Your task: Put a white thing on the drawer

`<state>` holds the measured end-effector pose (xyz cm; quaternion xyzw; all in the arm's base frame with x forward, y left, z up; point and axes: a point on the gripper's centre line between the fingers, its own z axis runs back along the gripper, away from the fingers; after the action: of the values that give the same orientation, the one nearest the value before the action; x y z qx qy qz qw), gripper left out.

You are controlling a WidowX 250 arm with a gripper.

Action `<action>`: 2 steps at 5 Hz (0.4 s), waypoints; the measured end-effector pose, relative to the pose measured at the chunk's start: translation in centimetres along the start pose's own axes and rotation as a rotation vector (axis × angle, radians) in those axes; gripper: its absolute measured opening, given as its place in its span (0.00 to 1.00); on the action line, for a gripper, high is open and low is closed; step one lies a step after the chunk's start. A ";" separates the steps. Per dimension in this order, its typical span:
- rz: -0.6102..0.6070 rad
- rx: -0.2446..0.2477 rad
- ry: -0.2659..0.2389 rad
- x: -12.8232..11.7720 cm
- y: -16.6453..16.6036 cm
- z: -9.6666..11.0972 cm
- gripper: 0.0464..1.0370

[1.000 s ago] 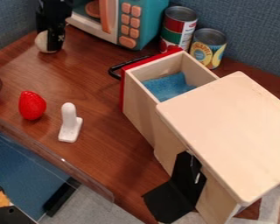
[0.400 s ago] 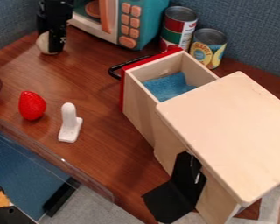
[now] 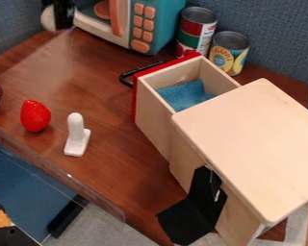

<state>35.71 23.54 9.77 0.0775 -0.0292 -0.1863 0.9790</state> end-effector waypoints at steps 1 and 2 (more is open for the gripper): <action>-0.046 0.005 -0.041 0.9 -2.2 2.5 0.78; -0.122 -0.013 -0.073 2.0 -5.8 5.0 0.78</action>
<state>35.02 16.78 13.80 0.0661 -0.0588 -0.2487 0.9645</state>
